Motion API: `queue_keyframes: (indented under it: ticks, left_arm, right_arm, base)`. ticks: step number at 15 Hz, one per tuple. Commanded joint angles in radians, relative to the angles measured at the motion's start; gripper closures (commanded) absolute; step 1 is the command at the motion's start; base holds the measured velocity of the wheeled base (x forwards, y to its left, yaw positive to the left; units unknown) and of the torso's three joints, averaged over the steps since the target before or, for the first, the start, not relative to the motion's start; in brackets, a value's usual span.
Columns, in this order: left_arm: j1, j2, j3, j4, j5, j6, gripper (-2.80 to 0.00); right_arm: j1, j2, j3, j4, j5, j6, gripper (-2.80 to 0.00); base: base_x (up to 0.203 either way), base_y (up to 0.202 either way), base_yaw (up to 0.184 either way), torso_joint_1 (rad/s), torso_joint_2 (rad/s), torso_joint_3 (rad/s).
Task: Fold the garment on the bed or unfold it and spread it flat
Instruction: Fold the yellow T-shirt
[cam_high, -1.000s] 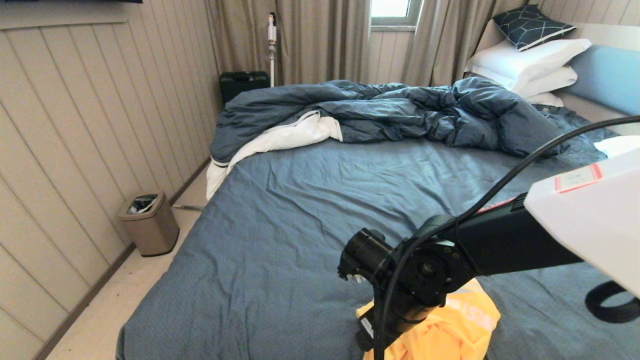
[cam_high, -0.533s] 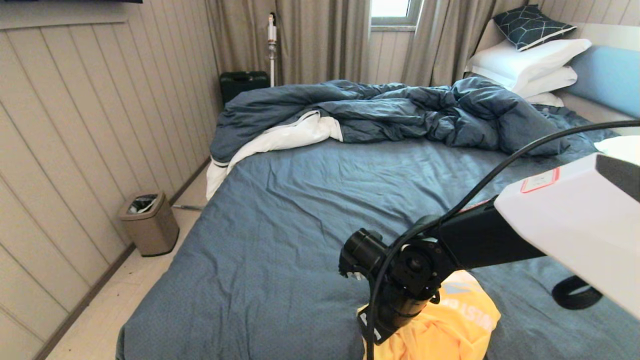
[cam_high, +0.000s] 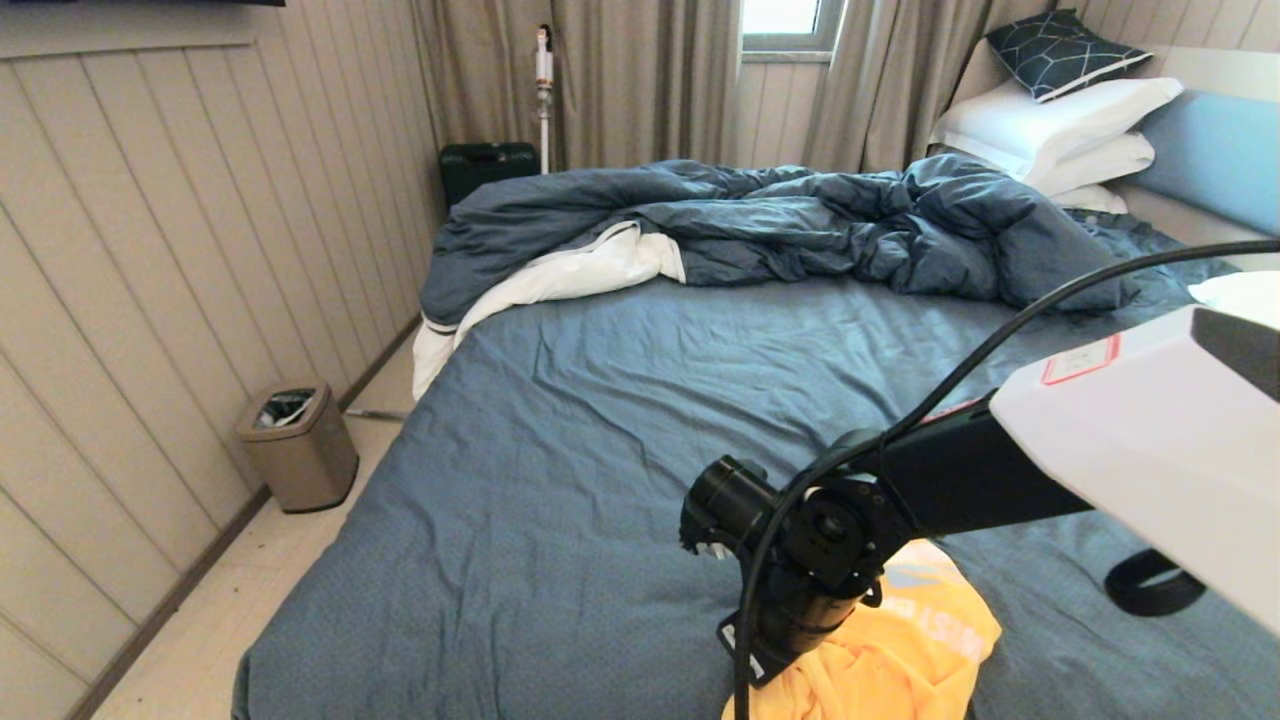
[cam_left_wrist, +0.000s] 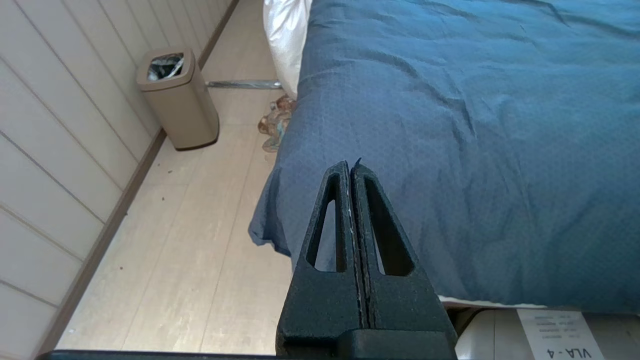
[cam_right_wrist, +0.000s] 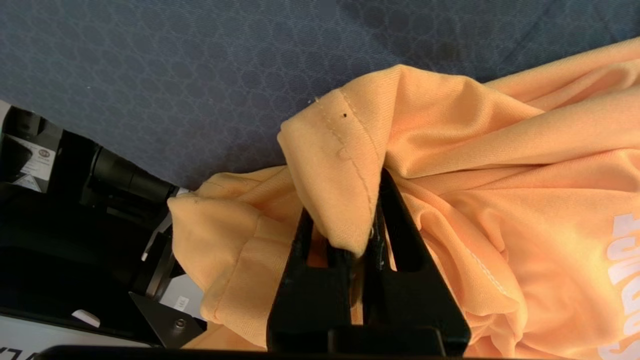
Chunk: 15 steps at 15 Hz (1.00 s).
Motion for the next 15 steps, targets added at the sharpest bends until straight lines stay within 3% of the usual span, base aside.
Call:
queue_keyframes:
  ticks: [1,8,15]
  left_arm:
    - [0.001,0.001,0.0,0.002,0.0,0.001,0.0]
    - [0.001,0.001,0.0,0.002,0.0,0.001,0.0]
    - [0.001,0.001,0.0,0.002,0.0,0.001,0.0]
  right_arm:
    - [-0.001,0.001,-0.027,0.003,0.0,0.001,0.0]
    - [-0.059,0.039,-0.151,0.009,0.0,-0.004,0.0]
    - [-0.129,0.187,-0.476,0.094,0.0,0.002,0.0]
  base:
    - [0.0,0.0,0.0,0.0,0.0,0.0]
    - [0.0,0.0,0.0,0.0,0.0,0.0]
    - [0.0,0.0,0.0,0.0,0.0,0.0]
